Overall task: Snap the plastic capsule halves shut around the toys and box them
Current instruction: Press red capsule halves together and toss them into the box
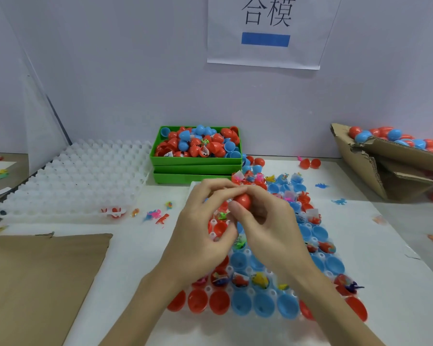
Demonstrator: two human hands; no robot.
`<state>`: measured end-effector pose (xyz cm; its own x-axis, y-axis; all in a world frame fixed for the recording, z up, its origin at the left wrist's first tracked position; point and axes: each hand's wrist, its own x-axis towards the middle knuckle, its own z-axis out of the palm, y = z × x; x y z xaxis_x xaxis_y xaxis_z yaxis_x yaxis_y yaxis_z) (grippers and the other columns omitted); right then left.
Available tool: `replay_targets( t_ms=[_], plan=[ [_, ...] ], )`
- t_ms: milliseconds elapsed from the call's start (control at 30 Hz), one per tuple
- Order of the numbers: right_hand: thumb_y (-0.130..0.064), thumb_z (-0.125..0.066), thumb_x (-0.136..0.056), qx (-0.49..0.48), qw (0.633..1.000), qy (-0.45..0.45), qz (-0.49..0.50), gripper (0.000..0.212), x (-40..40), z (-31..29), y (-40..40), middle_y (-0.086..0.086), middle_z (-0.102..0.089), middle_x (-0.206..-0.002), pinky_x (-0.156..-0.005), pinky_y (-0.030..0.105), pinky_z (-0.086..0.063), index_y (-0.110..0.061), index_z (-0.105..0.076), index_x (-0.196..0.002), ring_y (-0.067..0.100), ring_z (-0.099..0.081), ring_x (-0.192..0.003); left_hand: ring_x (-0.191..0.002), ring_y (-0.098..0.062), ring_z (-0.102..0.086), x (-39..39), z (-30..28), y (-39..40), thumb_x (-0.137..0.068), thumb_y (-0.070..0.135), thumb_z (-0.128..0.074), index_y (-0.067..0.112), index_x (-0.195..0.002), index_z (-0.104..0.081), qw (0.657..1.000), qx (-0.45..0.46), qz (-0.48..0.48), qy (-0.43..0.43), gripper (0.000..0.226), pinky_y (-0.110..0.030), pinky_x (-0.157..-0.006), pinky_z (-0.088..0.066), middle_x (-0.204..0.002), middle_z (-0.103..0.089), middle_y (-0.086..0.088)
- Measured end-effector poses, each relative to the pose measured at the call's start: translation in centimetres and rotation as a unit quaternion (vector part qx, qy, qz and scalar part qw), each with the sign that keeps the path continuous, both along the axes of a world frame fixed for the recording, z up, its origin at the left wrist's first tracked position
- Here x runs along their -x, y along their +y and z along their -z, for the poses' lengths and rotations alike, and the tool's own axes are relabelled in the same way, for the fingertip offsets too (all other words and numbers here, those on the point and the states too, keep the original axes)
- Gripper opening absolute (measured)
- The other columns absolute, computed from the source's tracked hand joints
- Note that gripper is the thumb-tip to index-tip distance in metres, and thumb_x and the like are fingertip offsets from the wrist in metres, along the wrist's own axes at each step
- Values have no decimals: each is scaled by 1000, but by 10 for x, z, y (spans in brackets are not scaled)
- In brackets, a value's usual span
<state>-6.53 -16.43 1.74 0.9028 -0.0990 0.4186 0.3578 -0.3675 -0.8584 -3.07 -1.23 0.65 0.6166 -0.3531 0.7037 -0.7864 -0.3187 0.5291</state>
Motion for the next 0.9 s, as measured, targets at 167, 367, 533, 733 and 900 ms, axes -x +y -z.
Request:
replay_targets(
  t_ms=[167,367,533,733,900],
  plan=[
    [-18,-53,-106,-327,892,112,-290,36,0,-13,-11,25,-66,-132,-106,45,-53,-4,-59,-139,40,-64,-126,-142,-25,-47,2,-7,3,-98,31,-63,29,-139,-58,989,83,74,93,41,-28,-113,-42,-144,-55,7],
    [-9,-46,-109,-475,766,196,-385,42,-1,-15,-12,32,-45,-153,-121,50,-35,9,-46,-147,44,-41,-146,-121,-18,-65,4,-17,6,-91,31,-80,20,-119,-70,992,105,33,57,32,-22,-101,-50,-123,-69,8],
    [-4,-57,-103,-537,723,200,-385,40,-3,-10,-9,31,-51,-148,-116,44,-43,10,-54,-140,39,-48,-143,-129,-14,-60,3,-19,10,-86,32,-79,13,-118,-74,998,67,-20,2,37,-19,-108,-46,-129,-66,-1],
    [-12,-65,-97,-501,767,207,-343,35,-4,-7,-7,25,-63,-131,-110,38,-50,7,-67,-127,34,-61,-123,-116,-12,-66,2,-18,9,-86,37,-76,15,-120,-74,999,38,-17,17,40,-25,-100,-53,-117,-72,7],
    [-16,-63,-98,-477,784,189,-348,35,-5,-6,-2,20,-66,-127,-111,35,-48,4,-68,-126,30,-62,-122,-113,-17,-65,-2,-13,11,-84,23,-83,15,-117,-76,998,62,-11,17,34,-25,-98,-51,-113,-72,8]
  ],
)
